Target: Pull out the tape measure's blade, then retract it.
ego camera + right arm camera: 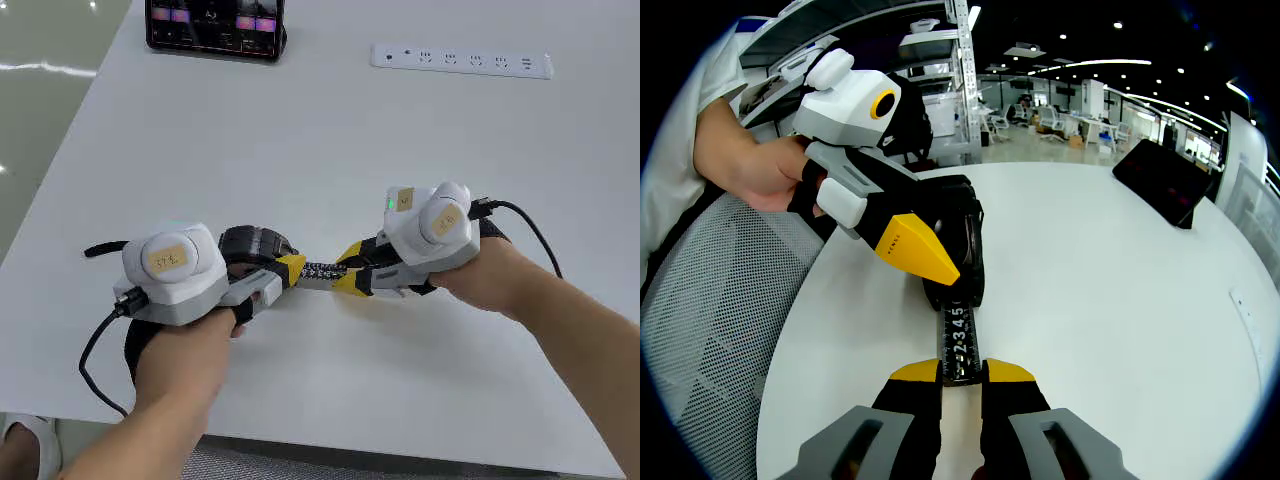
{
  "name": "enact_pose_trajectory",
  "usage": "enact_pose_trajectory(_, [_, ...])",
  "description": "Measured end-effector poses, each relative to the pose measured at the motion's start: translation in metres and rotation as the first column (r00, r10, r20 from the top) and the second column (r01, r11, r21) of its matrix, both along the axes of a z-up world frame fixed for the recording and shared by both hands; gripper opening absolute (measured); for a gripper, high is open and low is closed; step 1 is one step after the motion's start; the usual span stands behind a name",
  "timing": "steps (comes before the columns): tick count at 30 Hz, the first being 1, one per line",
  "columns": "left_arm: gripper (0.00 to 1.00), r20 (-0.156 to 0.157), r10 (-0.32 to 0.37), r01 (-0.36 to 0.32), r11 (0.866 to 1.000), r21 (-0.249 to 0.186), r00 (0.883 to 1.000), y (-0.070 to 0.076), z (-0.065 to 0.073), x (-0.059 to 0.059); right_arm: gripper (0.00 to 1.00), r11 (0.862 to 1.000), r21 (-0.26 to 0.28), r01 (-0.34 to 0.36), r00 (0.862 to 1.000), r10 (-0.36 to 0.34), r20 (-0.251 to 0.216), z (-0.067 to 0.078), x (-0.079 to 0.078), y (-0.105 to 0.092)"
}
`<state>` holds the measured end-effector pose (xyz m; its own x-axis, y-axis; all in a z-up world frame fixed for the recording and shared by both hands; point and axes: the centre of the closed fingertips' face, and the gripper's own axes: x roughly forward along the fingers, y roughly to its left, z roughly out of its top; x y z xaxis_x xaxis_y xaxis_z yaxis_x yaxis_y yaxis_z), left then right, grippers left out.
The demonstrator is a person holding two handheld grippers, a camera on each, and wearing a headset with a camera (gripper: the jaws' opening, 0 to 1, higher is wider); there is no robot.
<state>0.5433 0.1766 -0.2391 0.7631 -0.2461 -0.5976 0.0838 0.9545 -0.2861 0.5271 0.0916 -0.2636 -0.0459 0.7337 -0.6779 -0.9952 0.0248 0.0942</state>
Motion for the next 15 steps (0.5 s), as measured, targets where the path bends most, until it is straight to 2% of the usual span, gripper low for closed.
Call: enact_pose_trajectory(15, [0.60, 0.000, 0.002, -0.002, 1.000, -0.001, 1.000, 0.000, 0.000, 0.001, 0.11, 1.000, 0.016, -0.008, 1.000, 0.008, 0.002, -0.001, 0.000, 0.018])
